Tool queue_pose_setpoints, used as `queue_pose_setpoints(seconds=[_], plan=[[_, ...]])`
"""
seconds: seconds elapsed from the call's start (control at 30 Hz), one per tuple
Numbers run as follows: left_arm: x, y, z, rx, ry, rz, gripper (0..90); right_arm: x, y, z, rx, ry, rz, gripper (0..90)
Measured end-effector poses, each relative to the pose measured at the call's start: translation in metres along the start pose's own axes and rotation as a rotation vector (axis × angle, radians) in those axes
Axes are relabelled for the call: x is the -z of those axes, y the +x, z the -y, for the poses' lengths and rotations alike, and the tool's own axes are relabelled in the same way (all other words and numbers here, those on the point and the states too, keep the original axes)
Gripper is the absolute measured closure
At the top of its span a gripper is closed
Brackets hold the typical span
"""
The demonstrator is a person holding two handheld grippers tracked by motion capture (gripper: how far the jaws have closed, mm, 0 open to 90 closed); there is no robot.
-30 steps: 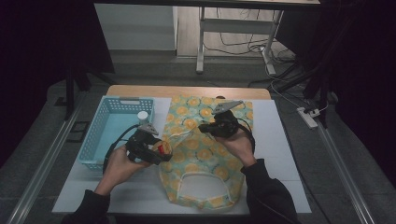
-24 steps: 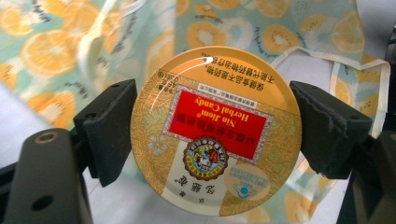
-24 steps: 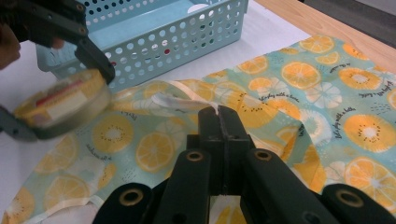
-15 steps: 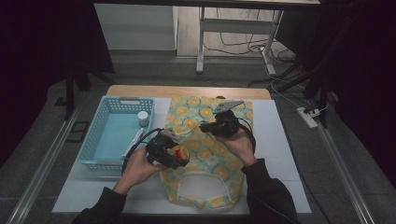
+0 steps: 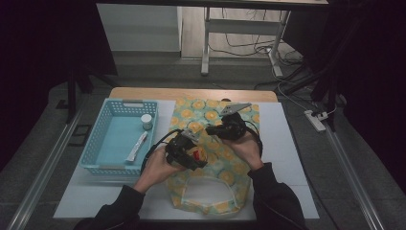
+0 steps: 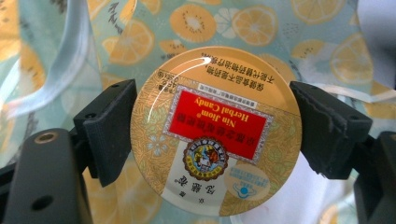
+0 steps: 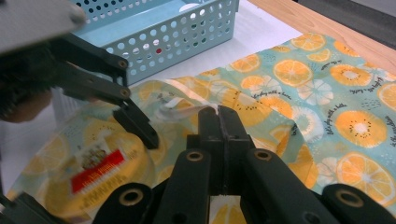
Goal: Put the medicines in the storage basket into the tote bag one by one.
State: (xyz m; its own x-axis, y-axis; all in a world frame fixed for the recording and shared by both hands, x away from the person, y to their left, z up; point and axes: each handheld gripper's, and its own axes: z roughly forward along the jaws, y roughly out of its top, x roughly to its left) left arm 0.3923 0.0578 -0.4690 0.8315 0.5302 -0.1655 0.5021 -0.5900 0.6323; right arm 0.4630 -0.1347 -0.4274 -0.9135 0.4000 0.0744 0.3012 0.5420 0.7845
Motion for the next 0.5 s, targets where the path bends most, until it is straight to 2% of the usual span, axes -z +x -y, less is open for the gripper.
queue_pose_setpoints(seconds=[0.23, 0.5], plan=[[-0.018, 0.006, -0.009, -0.015, 0.01, -0.006, 20.4, 0.0, -0.002, 0.001, -0.006, 0.0, 0.014, 90.0], [-0.034, 0.021, -0.008, 0.02, 0.009, -0.025, 20.4, -0.001, -0.004, 0.003, -0.002, 0.007, 0.023, 90.0]])
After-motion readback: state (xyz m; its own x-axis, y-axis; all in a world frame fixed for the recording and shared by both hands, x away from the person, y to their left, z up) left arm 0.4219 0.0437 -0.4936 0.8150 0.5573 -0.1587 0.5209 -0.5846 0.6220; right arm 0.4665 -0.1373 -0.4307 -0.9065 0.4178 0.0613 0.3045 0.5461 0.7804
